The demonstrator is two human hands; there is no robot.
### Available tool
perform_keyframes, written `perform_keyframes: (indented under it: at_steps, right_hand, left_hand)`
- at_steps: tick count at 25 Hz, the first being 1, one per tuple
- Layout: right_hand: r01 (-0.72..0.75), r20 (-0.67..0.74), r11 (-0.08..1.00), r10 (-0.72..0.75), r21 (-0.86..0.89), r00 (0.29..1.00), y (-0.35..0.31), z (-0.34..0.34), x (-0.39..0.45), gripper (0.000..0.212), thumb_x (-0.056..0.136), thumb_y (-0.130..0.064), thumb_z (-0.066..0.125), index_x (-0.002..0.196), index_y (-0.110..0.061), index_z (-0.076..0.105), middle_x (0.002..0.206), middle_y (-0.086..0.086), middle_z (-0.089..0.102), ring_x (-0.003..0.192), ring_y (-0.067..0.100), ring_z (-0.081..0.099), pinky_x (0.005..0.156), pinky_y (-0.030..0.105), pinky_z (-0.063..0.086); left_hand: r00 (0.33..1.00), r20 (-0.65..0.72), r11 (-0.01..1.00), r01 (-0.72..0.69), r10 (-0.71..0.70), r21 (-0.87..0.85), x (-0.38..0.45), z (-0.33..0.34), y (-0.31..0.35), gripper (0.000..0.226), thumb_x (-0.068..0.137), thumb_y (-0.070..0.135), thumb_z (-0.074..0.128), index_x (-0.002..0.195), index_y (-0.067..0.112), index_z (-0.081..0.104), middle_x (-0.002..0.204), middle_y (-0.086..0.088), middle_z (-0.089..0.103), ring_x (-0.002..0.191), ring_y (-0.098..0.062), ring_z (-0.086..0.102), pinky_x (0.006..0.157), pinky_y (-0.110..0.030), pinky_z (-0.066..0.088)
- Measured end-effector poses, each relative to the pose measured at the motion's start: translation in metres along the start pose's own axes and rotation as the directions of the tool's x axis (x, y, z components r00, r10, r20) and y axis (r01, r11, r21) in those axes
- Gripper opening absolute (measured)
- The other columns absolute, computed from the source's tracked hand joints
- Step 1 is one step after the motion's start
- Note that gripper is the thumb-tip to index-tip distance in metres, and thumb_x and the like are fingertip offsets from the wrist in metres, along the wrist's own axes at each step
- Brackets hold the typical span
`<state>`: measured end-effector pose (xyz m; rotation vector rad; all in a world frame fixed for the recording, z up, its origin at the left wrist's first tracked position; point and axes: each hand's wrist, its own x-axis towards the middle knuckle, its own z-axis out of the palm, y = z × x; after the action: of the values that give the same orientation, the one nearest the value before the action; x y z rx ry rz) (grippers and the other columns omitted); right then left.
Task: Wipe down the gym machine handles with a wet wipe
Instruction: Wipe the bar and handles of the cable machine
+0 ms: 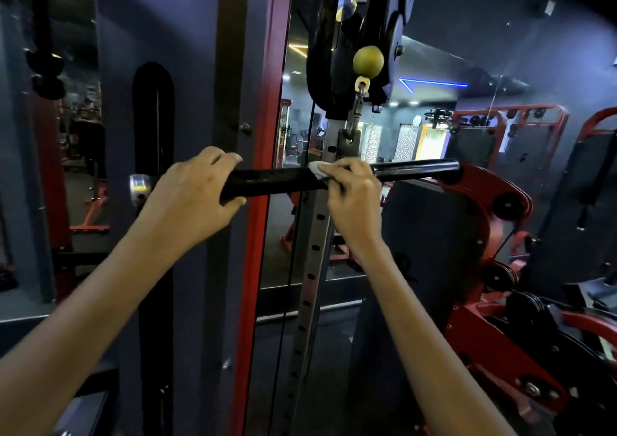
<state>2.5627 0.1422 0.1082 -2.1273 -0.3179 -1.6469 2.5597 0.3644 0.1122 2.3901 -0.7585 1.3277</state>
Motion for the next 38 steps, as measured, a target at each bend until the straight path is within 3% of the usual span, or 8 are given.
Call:
perform_keyframes:
  at_steps: [4,7,11,19,24,29,34,38]
  right_hand:
    - [-0.211,-0.192,0.977,0.214,0.036,0.958,0.009,0.001,0.001,0.023,0.081,0.009,0.058,0.1,0.001,0.069,0.089,0.01,0.064,0.082,0.022,0.059,0.074,0.011,0.044]
    - [-0.116,-0.197,0.993,0.118,0.021,0.973,-0.001,0.011,-0.011,0.022,0.079,0.01,0.059,0.097,0.002,0.069,0.086,0.01,0.063,0.078,0.016,0.056,0.071,0.006,0.042]
    - [-0.251,-0.35,0.959,0.283,0.135,0.893,0.001,0.017,-0.012,0.021,0.081,0.005,0.06,0.098,0.0,0.07,0.089,0.013,0.064,0.08,0.023,0.06,0.072,0.014,0.049]
    - [-0.272,-0.328,0.961,0.271,0.043,0.905,-0.005,0.017,-0.011,0.022,0.081,0.008,0.06,0.1,0.001,0.069,0.086,0.013,0.061,0.069,-0.001,0.044,0.071,0.001,0.038]
    - [-0.093,-0.192,0.992,0.108,0.086,0.976,-0.048,0.036,-0.023,0.023,0.079,0.009,0.062,0.099,-0.001,0.069,0.084,0.006,0.059,0.066,0.001,0.046,0.064,0.004,0.04]
    - [-0.324,-0.195,0.945,0.309,-0.047,0.931,-0.027,0.01,0.0,0.022,0.085,0.004,0.059,0.104,-0.002,0.068,0.09,0.008,0.059,0.072,0.007,0.048,0.071,0.001,0.038]
    - [-0.09,0.026,0.993,0.088,0.077,0.996,-0.069,0.027,-0.018,0.021,0.083,0.005,0.061,0.102,-0.001,0.069,0.087,0.005,0.058,0.067,-0.005,0.044,0.067,0.003,0.039]
    - [-0.26,-0.131,0.965,0.253,-0.038,0.959,-0.047,0.008,0.0,0.02,0.085,0.0,0.06,0.103,-0.004,0.069,0.091,0.001,0.06,0.078,0.004,0.051,0.072,0.005,0.038]
  left_hand:
    - [0.996,0.081,0.99,0.027,-0.038,0.136,-0.007,-0.018,-0.028,0.043,0.078,0.038,0.07,0.114,0.018,0.061,0.098,-0.003,0.064,0.089,-0.027,0.062,0.077,-0.041,0.044]
    - [0.988,0.124,0.995,0.095,-0.09,-0.039,-0.014,-0.026,-0.046,0.042,0.078,0.035,0.071,0.117,0.023,0.06,0.104,0.002,0.063,0.094,-0.023,0.06,0.08,-0.04,0.046]
    - [0.996,0.082,0.983,0.061,-0.047,-0.175,-0.025,-0.018,-0.057,0.048,0.078,0.027,0.072,0.123,0.017,0.058,0.11,0.0,0.061,0.102,-0.021,0.056,0.087,-0.042,0.048]
    - [0.998,0.07,0.989,-0.002,0.012,-0.148,-0.028,-0.01,-0.063,0.05,0.078,0.026,0.072,0.124,0.013,0.058,0.108,-0.002,0.063,0.098,-0.02,0.057,0.077,-0.04,0.049]
    - [0.998,0.054,0.991,-0.023,0.031,-0.135,-0.031,-0.01,-0.065,0.051,0.079,0.029,0.069,0.125,0.012,0.057,0.107,-0.002,0.062,0.089,-0.01,0.048,0.073,-0.036,0.047]
    - [1.0,0.017,0.98,-0.015,0.019,-0.198,-0.033,-0.008,-0.072,0.049,0.075,0.025,0.073,0.118,0.006,0.06,0.106,-0.008,0.06,0.088,-0.021,0.056,0.078,-0.036,0.047]
    - [0.999,-0.033,0.966,-0.014,0.006,-0.259,-0.042,-0.003,-0.074,0.048,0.076,0.021,0.074,0.118,0.005,0.06,0.103,-0.009,0.058,0.08,-0.014,0.052,0.074,-0.036,0.05]
    - [0.999,-0.034,0.964,-0.028,0.02,-0.263,-0.048,-0.004,-0.072,0.048,0.078,0.022,0.072,0.121,0.005,0.058,0.107,-0.009,0.059,0.09,-0.02,0.058,0.078,-0.035,0.049]
